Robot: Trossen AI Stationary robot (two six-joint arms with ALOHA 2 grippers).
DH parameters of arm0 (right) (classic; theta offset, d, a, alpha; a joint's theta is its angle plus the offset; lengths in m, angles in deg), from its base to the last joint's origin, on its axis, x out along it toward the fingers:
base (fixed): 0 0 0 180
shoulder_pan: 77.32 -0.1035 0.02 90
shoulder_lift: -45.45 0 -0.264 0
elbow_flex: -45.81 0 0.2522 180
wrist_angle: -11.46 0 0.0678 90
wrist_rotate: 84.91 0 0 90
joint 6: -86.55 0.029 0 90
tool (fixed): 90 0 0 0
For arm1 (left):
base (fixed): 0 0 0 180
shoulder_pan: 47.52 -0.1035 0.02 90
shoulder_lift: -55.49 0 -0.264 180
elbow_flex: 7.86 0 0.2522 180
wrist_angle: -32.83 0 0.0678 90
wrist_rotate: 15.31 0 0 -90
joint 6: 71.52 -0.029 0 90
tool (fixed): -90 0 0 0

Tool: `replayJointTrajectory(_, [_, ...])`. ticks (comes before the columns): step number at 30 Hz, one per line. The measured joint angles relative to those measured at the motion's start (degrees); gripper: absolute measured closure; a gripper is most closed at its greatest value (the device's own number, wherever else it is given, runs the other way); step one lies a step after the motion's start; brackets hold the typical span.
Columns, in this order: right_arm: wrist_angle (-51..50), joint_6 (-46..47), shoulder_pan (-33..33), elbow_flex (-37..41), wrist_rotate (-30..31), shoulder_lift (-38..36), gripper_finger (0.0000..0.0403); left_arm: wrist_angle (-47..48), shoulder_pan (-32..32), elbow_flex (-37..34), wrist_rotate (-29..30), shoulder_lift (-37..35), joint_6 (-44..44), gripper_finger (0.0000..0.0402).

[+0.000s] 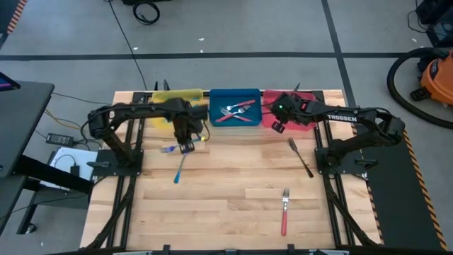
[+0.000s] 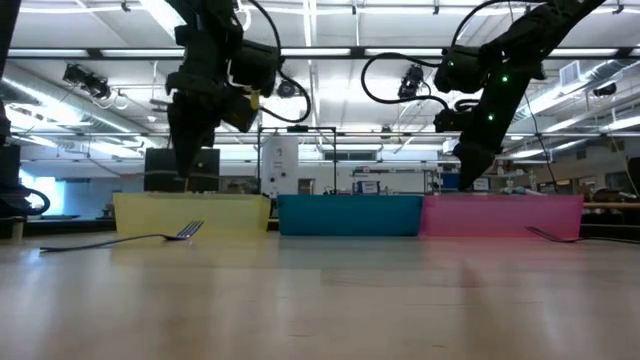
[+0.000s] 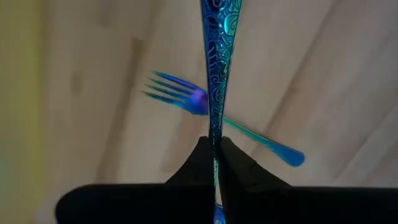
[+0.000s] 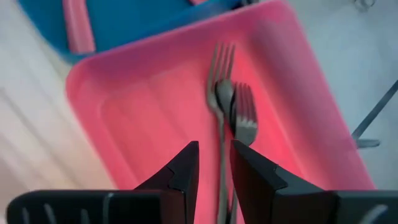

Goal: Sort silverware by color (type)
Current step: Put the blue fork into the yellow bin

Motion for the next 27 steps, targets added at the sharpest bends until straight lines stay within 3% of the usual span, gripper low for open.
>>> replayJointTrajectory(14, [6.23, -3.67, 6.31, -0.02, -0.37, 0.0, 0.0304, 2.18, -19.53, 10.41, 2.9, -0.04, -18.65, 0.0398])
replayJointTrajectory(21, [6.22, -3.56, 8.1, -0.01, -1.69, 0.0, 0.0304, -6.7, -29.76, 10.76, 3.04, 1.42, -23.17, 0.0398])
replayJointTrajectory(27, [6.2, -3.48, 8.18, -0.02, -3.3, 0.0, 0.0304, -8.41, -33.56, 10.73, 3.0, 6.68, -27.84, 0.0398])
